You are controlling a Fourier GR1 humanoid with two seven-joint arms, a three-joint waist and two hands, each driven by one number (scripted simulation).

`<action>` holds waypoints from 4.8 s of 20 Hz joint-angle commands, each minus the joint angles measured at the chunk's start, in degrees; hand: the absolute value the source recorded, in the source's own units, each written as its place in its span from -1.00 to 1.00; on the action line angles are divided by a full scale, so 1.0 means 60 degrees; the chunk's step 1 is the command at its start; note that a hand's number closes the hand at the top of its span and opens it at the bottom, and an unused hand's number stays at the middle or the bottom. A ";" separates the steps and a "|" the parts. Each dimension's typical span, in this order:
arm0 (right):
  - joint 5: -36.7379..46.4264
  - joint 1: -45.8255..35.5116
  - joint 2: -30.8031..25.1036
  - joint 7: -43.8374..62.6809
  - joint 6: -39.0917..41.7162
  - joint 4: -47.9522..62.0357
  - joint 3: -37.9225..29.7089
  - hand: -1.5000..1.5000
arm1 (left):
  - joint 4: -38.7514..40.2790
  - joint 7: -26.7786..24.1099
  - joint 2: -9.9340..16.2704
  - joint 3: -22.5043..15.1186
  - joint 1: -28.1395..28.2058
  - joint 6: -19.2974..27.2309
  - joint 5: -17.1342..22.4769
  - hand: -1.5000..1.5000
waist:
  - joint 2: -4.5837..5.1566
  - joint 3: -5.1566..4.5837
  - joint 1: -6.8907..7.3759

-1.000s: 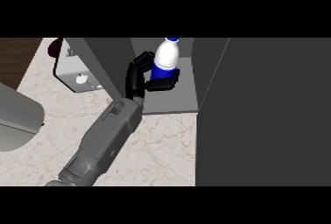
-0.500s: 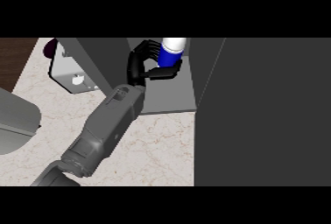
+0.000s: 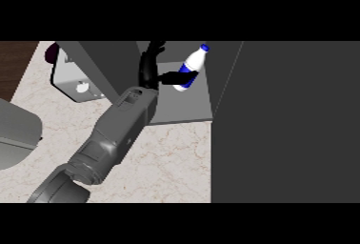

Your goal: Pick up the bottled water, place it into the cabinet and close the cabinet

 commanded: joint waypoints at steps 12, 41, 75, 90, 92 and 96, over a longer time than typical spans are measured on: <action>-0.0416 -0.0441 -0.0247 0.0456 -0.0445 -0.0401 -0.0291 -1.00 | -0.0191 -0.1786 -0.0032 0.0494 -0.0376 -0.1296 0.0421 -1.00 | -0.0024 0.0001 0.0060; -0.0145 -0.0097 0.0647 0.1461 -0.1254 -0.2070 -0.0300 -1.00 | -0.8671 -0.1328 0.0103 -0.4220 0.6524 -0.0541 0.2199 -1.00 | -0.0288 0.0004 0.0784; 0.0974 0.0042 0.0069 0.1968 0.2145 -0.3205 0.1767 1.00 | -1.6378 -0.1105 0.6602 -0.3042 1.3079 -0.2993 0.3526 -1.00 | -0.0382 -0.0050 0.0797; 0.1305 -0.1474 -0.0675 0.3034 0.2159 -0.3252 0.3637 1.00 | -1.6674 -0.1476 0.8058 -0.1078 1.4587 -0.4378 0.4742 -1.00 | -0.0517 -0.0170 0.1057; 0.1357 -0.1770 -0.0756 0.3240 0.2100 -0.3164 0.4019 1.00 | -1.6639 -0.1543 0.8121 -0.0981 1.4789 -0.4613 0.4872 -1.00 | -0.0529 -0.0181 0.1070; 0.1514 -0.2759 -0.0926 0.3605 0.1901 -0.2934 0.4414 1.00 | -1.6712 -0.1436 0.8435 -0.0534 1.5053 -0.4802 0.5206 -1.00 | -0.0555 -0.0192 0.1188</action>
